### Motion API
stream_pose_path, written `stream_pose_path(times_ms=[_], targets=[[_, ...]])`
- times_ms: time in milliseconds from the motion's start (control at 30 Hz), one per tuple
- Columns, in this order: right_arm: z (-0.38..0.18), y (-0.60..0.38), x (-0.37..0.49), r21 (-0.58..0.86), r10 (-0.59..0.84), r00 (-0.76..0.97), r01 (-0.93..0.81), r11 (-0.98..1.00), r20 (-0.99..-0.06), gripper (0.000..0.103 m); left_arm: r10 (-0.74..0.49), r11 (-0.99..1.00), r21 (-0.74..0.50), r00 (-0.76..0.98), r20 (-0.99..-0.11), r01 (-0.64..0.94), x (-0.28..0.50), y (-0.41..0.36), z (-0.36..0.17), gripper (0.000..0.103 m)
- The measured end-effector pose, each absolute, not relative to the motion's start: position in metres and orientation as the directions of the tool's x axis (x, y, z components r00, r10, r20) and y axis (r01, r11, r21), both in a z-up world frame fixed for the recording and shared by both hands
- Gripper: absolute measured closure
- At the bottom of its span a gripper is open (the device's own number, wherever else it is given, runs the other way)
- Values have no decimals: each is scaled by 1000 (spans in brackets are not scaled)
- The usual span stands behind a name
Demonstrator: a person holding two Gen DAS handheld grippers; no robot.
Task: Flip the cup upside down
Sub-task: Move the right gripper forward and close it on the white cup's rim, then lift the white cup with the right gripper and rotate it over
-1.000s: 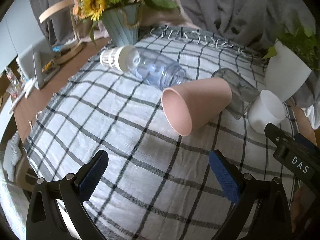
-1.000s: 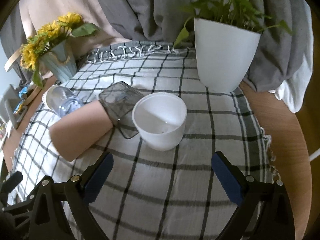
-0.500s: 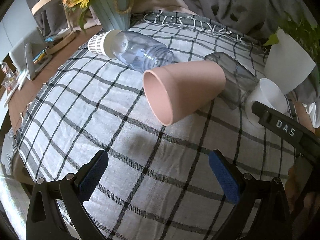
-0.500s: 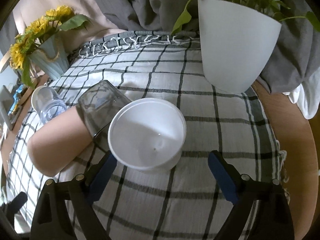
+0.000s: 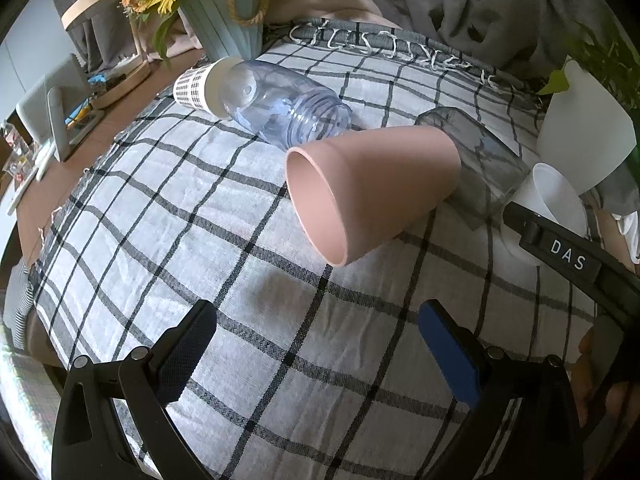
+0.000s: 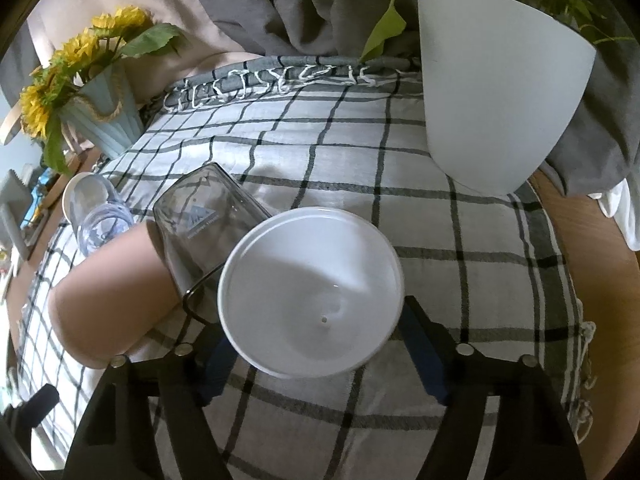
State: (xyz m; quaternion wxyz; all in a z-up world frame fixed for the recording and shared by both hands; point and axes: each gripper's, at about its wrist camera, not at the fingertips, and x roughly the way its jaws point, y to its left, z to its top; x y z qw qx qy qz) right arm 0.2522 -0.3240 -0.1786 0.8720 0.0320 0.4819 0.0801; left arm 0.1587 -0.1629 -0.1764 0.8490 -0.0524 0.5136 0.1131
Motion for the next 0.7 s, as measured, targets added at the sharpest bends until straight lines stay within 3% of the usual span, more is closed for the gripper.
stream_pose_path(times_ms=[700], targets=[[-136,-313,187,146,148,437,-36,989,-887,34,119,988,50,507,-854,-148,125,-114,-138,0]])
